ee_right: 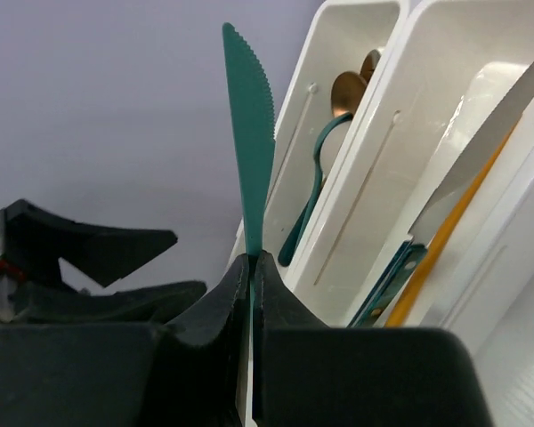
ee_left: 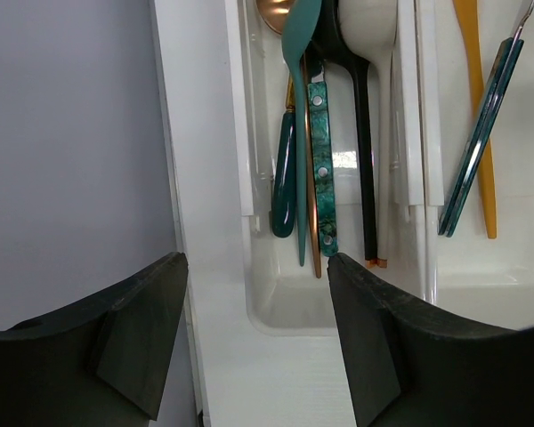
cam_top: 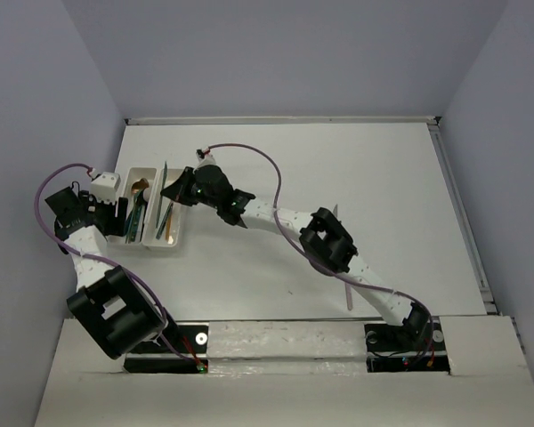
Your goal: Sort the eating utensils into containers
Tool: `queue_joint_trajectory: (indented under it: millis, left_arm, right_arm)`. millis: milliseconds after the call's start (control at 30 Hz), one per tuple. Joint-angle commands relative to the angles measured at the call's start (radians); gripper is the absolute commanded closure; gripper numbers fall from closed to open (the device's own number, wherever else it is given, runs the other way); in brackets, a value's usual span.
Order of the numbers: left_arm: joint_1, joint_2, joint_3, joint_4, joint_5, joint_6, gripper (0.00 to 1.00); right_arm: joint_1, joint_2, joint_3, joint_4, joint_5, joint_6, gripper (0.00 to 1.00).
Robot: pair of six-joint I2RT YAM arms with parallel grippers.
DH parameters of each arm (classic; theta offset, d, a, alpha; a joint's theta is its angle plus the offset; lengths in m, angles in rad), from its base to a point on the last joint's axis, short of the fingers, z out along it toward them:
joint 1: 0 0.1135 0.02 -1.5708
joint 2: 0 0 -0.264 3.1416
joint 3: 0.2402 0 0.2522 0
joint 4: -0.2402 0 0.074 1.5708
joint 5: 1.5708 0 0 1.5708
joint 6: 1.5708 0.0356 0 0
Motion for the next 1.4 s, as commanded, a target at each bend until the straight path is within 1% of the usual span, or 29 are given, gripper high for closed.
queue_joint_trajectory:
  millis: [0,167,300,333,367,467,533,567,633,667,800,867,967,1000,1067,1100,1133,1167,1200,1233,1367]
  left_arm:
    - [-0.001,-0.024,-0.006,0.017,0.008,0.014,0.24]
    - [0.001,-0.036,0.006,0.002,0.035,0.015,0.24]
    - [-0.004,-0.050,0.044,-0.016,0.072,-0.014,0.23]
    - [-0.007,-0.050,0.044,-0.021,0.080,-0.018,0.23]
    - [-0.010,-0.052,0.056,-0.033,0.093,-0.025,0.23]
    - [-0.035,-0.056,0.078,-0.052,0.112,-0.049,0.23]
    - [-0.056,-0.061,0.086,-0.058,0.112,-0.061,0.23]
    - [-0.090,-0.064,0.090,-0.062,0.106,-0.075,0.23]
    - [-0.133,-0.075,0.090,-0.062,0.089,-0.084,0.23]
    - [-0.178,-0.076,0.087,-0.059,0.072,-0.087,0.23]
    - [-0.283,-0.063,0.082,-0.018,0.006,-0.143,0.23]
    - [-0.318,-0.035,0.089,-0.006,-0.018,-0.161,0.23]
    - [-0.384,0.002,0.107,0.006,-0.043,-0.193,0.23]
    - [-0.418,0.023,0.109,0.013,-0.057,-0.201,0.23]
    - [-0.452,0.045,0.122,0.025,-0.095,-0.216,0.23]
    - [-0.479,0.068,0.125,0.040,-0.107,-0.224,0.23]
    - [-0.489,0.078,0.133,0.049,-0.132,-0.229,0.23]
    - [-0.498,0.104,0.139,0.065,-0.144,-0.235,0.23]
    - [-0.507,0.105,0.144,0.072,-0.158,-0.238,0.23]
    - [-0.521,0.130,0.151,0.083,-0.173,-0.245,0.24]
    - [-0.553,0.203,0.171,0.134,-0.242,-0.264,0.26]
  right_arm:
    - [0.018,0.075,0.151,-0.049,0.085,0.044,1.00]
    - [0.027,0.062,0.083,-0.056,0.165,0.026,1.00]
    - [0.036,0.031,0.057,-0.056,0.183,-0.013,1.00]
    - [0.036,0.026,0.052,-0.055,0.185,-0.017,0.96]
    - [0.036,0.023,0.047,-0.055,0.188,-0.028,0.85]
    - [0.045,0.008,0.038,-0.053,0.176,-0.051,0.70]
    - [0.045,-0.009,0.006,-0.053,0.177,-0.057,0.66]
    - [0.045,-0.033,-0.008,-0.052,0.185,-0.068,0.64]
    - [0.045,-0.064,-0.054,-0.041,0.196,-0.088,0.63]
    - [0.045,-0.098,-0.069,-0.035,0.200,-0.099,0.62]
    - [0.045,-0.188,-0.134,-0.021,0.211,-0.191,0.60]
    - [0.045,-0.233,-0.181,-0.020,0.223,-0.243,0.60]
    - [0.045,-0.348,-0.262,-0.020,0.266,-0.295,0.60]
    - [0.036,-0.407,-0.326,-0.018,0.294,-0.306,0.60]
    - [0.012,-0.471,-0.399,-0.020,0.300,-0.318,0.60]
    - [0.001,-0.530,-0.478,-0.020,0.292,-0.318,0.60]
    - [-0.023,-0.560,-0.518,-0.018,0.286,-0.317,0.60]
    - [-0.034,-0.589,-0.601,-0.020,0.279,-0.314,0.60]
    - [-0.044,-0.618,-0.602,-0.020,0.278,-0.312,0.60]
    - [-0.054,-0.671,-0.684,-0.018,0.281,-0.311,0.60]
    - [-0.077,-0.783,-0.854,-0.009,0.321,-0.332,0.60]
